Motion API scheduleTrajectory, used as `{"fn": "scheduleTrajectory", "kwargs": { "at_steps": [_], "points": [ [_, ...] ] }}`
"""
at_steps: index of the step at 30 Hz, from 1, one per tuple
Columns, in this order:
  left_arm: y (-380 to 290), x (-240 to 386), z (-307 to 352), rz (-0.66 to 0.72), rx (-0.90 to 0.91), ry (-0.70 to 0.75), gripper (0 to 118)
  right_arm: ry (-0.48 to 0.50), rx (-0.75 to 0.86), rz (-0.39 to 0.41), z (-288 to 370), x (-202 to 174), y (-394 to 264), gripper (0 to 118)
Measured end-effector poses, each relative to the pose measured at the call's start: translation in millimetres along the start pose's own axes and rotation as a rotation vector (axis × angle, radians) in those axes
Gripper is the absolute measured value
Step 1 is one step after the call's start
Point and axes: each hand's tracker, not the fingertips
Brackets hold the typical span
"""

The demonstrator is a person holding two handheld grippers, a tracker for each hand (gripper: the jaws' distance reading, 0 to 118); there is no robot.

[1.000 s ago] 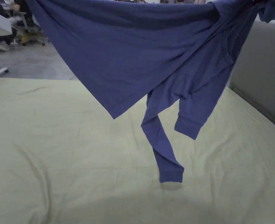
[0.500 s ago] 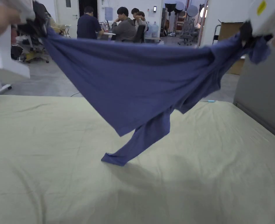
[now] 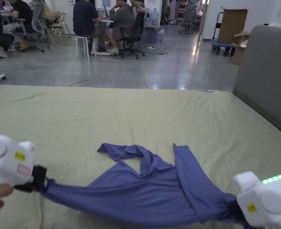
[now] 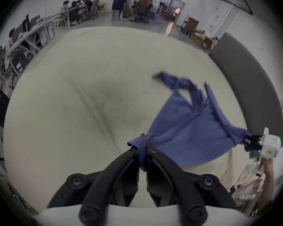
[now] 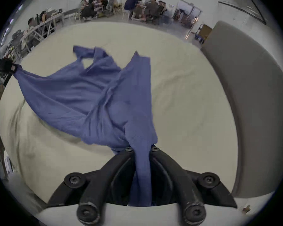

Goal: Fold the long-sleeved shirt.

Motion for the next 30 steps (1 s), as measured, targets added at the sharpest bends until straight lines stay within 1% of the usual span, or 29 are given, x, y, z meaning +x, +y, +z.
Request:
{"fn": "scheduleTrajectory", "kwargs": {
  "at_steps": [1,3,4,6,7,10,13,15,17,18,19,21,22,24,25,27,28,29,30],
  "points": [
    [-17,-1,2,-0.003,-0.008,-0.002,4,0.007,-0.007,0.009,6,-5,-15,6],
    [-58,-4,13,0.025,-0.025,-0.055,4,0.009,0.002,0.010,21,-14,-47,6],
    [-78,-6,17,0.041,-0.047,-0.072,4,-0.002,0.006,0.027,28,-19,-61,6],
    [-107,-12,27,0.046,-0.046,-0.059,4,0.000,0.005,0.033,41,-25,-85,6],
    [-122,-16,31,0.050,-0.047,-0.060,4,0.024,-0.014,0.032,43,-25,-96,6],
    [-159,-28,36,0.085,-0.057,-0.056,4,0.062,-0.059,-0.005,47,-29,-130,6],
    [-191,-35,37,0.119,-0.092,-0.054,4,0.040,-0.109,0.022,54,-38,-162,6],
    [-204,-41,36,0.131,-0.095,-0.043,4,0.060,-0.138,0.028,50,-41,-178,6],
    [-215,-44,27,0.146,-0.114,-0.043,4,0.110,-0.181,-0.018,39,-41,-191,6],
    [-219,-44,22,0.150,-0.118,-0.041,4,0.121,-0.190,-0.019,33,-43,-195,6],
    [-222,-44,16,0.147,-0.125,-0.028,4,0.117,-0.200,-0.015,25,-44,-198,6],
    [-228,-43,4,0.130,-0.131,0.014,4,0.117,-0.222,-0.042,9,-44,-203,7],
    [-231,-45,-1,0.141,-0.125,0.008,4,0.129,-0.223,-0.055,3,-44,-205,8],
    [-235,-47,-4,0.207,-0.087,0.000,4,0.126,-0.212,-0.074,-1,-43,-204,14],
    [-237,-48,-4,0.217,-0.082,-0.003,4,0.139,-0.210,-0.094,1,-38,-205,15],
    [-237,-49,-3,0.245,-0.062,-0.010,4,0.169,-0.217,-0.101,6,-30,-203,16],
    [-236,-50,4,0.284,-0.029,-0.036,6,0.186,-0.221,-0.084,16,-26,-200,20],
    [-236,-48,16,0.285,0.015,-0.052,16,0.189,-0.214,-0.050,29,-21,-197,33],
    [-237,-46,30,0.293,0.042,-0.052,55,0.145,-0.210,-0.029,43,-18,-194,72]
  ]
}}
